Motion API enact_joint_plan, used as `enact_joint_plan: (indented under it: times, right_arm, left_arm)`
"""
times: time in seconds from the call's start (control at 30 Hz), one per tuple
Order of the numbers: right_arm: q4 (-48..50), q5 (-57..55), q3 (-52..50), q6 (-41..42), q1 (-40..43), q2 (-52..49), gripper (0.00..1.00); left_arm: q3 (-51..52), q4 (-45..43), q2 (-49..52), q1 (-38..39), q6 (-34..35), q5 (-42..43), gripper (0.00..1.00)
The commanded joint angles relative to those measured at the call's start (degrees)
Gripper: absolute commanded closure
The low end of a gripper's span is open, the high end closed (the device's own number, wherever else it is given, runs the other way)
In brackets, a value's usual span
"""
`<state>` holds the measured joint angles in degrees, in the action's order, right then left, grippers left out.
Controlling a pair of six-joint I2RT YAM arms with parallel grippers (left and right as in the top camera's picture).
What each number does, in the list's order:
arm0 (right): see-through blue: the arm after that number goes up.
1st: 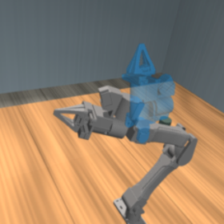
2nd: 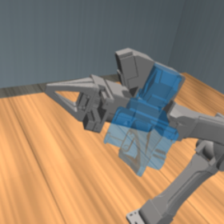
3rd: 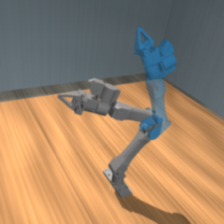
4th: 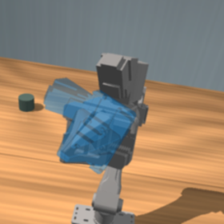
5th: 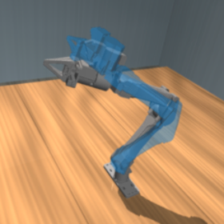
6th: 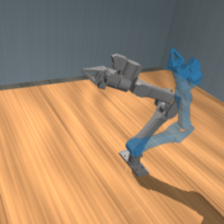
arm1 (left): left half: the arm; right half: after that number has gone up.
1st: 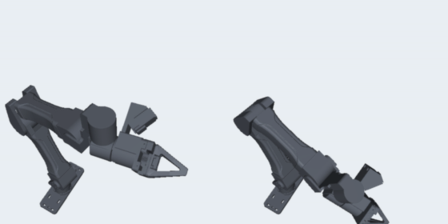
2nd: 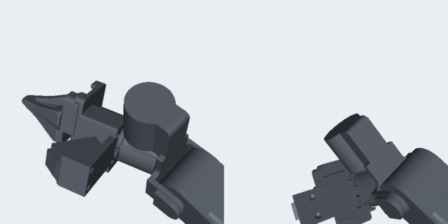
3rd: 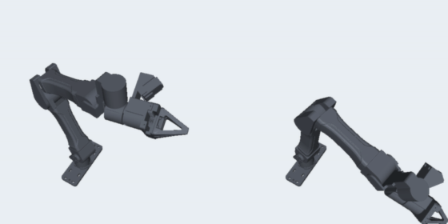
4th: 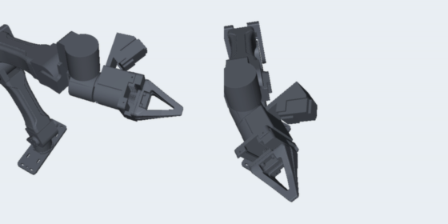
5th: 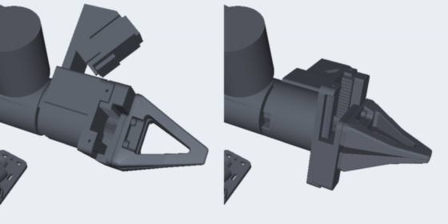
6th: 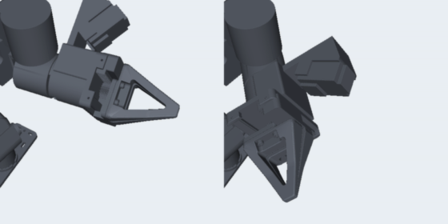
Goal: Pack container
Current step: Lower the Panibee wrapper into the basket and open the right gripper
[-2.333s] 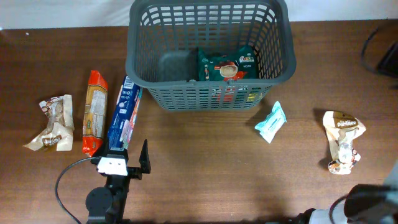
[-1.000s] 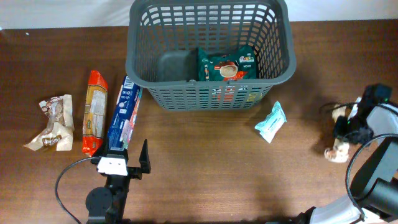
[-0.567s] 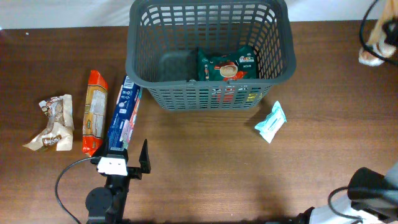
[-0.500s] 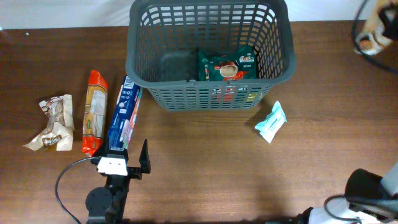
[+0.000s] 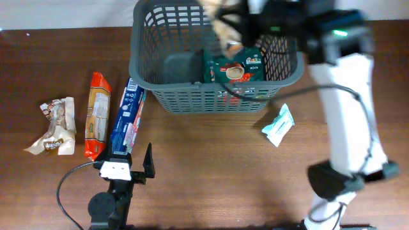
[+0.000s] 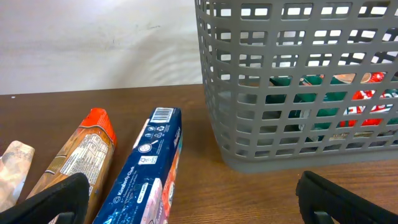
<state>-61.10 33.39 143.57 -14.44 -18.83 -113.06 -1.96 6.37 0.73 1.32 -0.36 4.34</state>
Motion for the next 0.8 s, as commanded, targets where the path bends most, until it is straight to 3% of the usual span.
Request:
enact_joint_plan:
  times: [0.0,0.17,0.37,0.5,0.77]
  right_arm:
    - [5.75,-6.91,0.59,7.74,-4.04,-6.67,0.96]
    - [13.25,-8.76,0.59,26.27,-6.78,-13.66,0.96]
    - [12.13,-17.14,0.55,44.19,-8.96,-18.03,0.96]
    - [8.13,-21.22,0.48,49.13,-10.64,-18.62,0.96]
    - [7.15,-25.31,-2.34,49.46,-14.19,-18.86,0.96]
  left_arm:
    - [0.42,-0.13,-0.44,0.02,0.15,0.42,0.01]
    - [0.42,-0.13,-0.44,0.02,0.15,0.42,0.01]
    - [0.42,-0.13,-0.44,0.02,0.15,0.42,0.01]
    - [0.42,-0.13,-0.44,0.02,0.15,0.42,0.01]
    - [0.42,-0.11,-0.44,0.02,0.15,0.42,0.01]
